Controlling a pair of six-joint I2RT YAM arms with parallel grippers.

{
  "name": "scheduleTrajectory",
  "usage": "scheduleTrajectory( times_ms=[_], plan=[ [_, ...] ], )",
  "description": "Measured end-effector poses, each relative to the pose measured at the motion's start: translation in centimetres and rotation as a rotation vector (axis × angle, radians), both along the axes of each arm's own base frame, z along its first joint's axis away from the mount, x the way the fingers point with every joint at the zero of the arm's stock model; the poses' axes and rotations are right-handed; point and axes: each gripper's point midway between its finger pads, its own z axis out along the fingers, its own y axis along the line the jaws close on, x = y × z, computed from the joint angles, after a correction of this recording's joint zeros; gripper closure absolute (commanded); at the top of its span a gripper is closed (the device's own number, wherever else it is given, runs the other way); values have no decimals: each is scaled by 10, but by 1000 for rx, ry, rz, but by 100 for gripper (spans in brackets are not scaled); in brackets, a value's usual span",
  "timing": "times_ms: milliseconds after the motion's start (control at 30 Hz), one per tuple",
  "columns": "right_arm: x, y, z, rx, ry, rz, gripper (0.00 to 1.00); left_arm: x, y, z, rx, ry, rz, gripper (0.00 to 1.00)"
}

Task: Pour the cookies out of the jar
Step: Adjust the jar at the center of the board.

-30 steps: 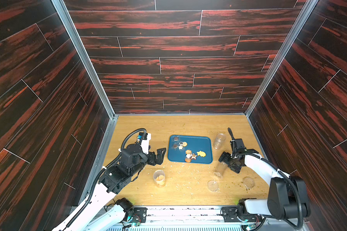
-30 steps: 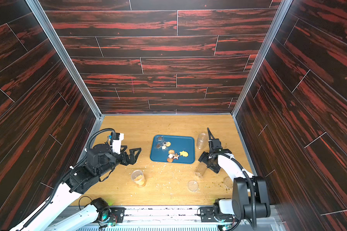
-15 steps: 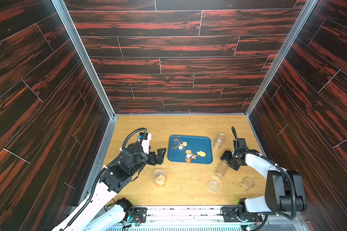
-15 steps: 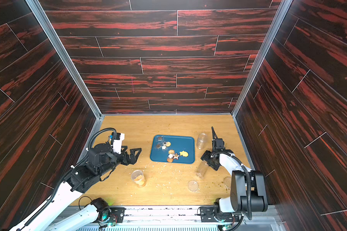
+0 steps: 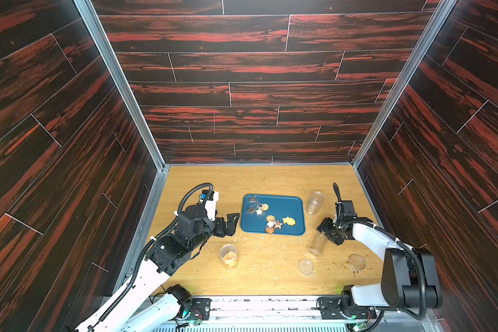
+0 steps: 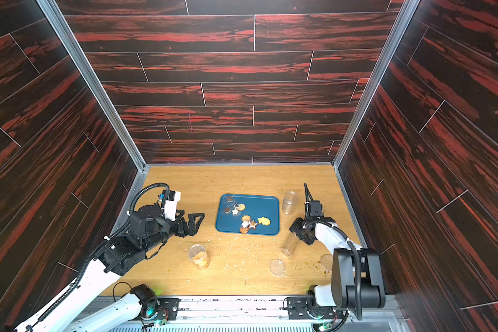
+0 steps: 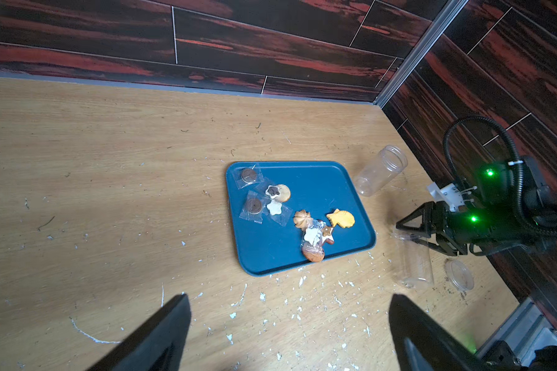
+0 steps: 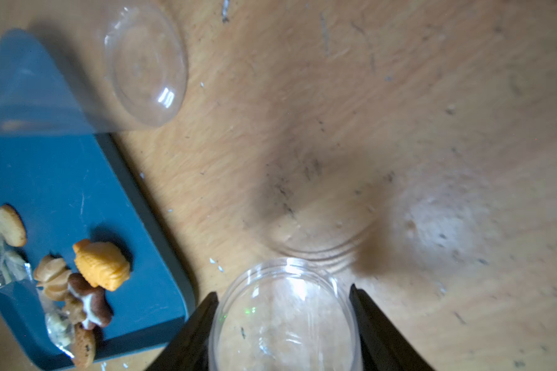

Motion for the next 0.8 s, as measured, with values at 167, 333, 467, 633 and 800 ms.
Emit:
scheduleTrajectory(
  times_ms=[167,333,467,633,800],
  plan=[
    [-5,-8,27,-43,-117,-21,41,1,-1,2,-25,5,10,0],
    [-5,-8,61,-107,-310,-19,43,0,-2,3,-62,24,19,0],
    [-7,21,78,-183,-477,81,43,-2,-2,6,-95,33,26,0],
    [-11,50,95,-278,-698,172,44,-13,3,16,-138,23,27,0],
    [-15,62,99,-399,-867,215,44,-29,9,22,-178,34,15,0]
  ],
)
